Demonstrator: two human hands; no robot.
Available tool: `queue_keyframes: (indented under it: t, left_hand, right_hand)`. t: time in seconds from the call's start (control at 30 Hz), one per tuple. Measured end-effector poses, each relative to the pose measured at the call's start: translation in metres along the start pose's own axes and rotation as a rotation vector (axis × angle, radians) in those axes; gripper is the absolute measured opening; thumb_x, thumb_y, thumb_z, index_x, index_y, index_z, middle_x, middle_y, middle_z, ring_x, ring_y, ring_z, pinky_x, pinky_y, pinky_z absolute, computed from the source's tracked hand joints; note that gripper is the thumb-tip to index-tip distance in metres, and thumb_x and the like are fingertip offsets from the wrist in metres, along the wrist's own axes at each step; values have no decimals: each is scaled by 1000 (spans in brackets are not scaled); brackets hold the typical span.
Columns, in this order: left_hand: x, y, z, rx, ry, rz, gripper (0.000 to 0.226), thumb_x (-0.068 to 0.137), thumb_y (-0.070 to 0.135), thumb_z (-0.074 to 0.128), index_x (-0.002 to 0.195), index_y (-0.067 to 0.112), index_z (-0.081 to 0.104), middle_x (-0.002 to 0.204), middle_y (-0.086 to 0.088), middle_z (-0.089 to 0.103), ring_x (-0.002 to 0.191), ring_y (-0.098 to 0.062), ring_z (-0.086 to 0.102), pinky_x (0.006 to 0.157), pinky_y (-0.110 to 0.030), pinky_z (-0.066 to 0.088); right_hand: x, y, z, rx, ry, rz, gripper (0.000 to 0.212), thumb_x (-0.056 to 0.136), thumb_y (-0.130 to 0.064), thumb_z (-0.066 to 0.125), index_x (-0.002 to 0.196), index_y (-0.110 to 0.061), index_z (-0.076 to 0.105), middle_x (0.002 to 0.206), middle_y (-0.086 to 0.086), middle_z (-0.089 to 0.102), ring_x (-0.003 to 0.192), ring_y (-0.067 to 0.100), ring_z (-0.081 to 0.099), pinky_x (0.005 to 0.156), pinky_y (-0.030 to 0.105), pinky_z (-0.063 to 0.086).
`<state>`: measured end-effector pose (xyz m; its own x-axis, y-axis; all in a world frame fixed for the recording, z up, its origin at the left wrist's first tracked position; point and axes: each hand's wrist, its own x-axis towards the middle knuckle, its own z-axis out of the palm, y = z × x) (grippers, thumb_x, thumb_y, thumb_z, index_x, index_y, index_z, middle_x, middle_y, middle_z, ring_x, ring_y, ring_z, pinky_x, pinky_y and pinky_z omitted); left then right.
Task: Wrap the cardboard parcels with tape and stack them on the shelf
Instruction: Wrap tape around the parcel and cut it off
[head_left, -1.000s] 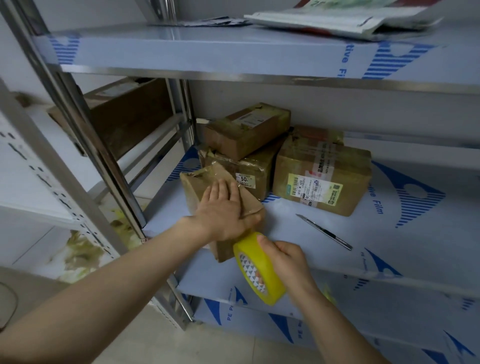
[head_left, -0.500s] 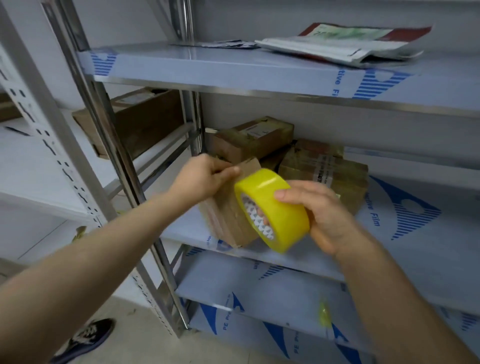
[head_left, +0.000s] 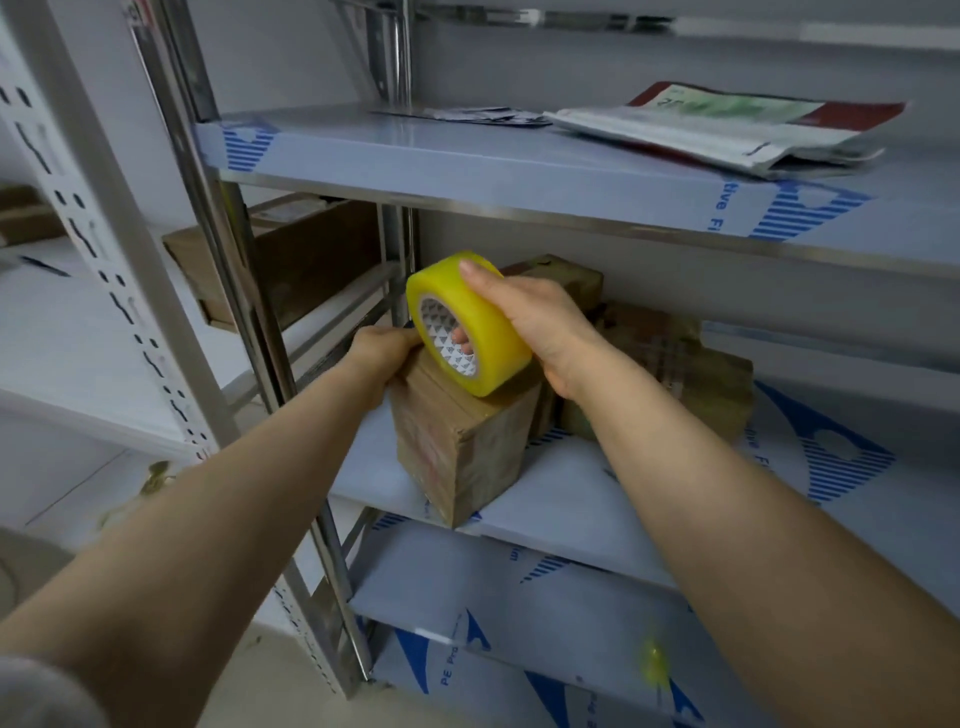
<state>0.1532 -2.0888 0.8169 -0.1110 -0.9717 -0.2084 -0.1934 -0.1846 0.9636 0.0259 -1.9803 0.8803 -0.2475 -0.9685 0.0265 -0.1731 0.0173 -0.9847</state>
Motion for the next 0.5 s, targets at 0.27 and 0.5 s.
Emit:
queue_keyframes:
  t: [0.27, 0.5]
  left_hand:
    - [27, -4, 14, 92, -7, 96, 17, 87, 28, 67, 90, 12, 68, 76, -5, 62, 62, -15, 57, 57, -26, 47]
    - [38, -5, 16, 169, -87, 158, 25, 84, 35, 70, 95, 13, 72, 80, 1, 62, 71, -12, 58, 69, -28, 48]
  right_hand:
    - [-19, -12, -21, 77, 87, 52, 38, 77, -41, 74, 89, -6, 72, 76, 16, 73, 67, 26, 70, 74, 40, 59]
    - [-106, 25, -53, -22, 81, 212, 45, 59, -58, 65, 69, -15, 74, 64, 11, 72, 54, 19, 69, 49, 27, 56]
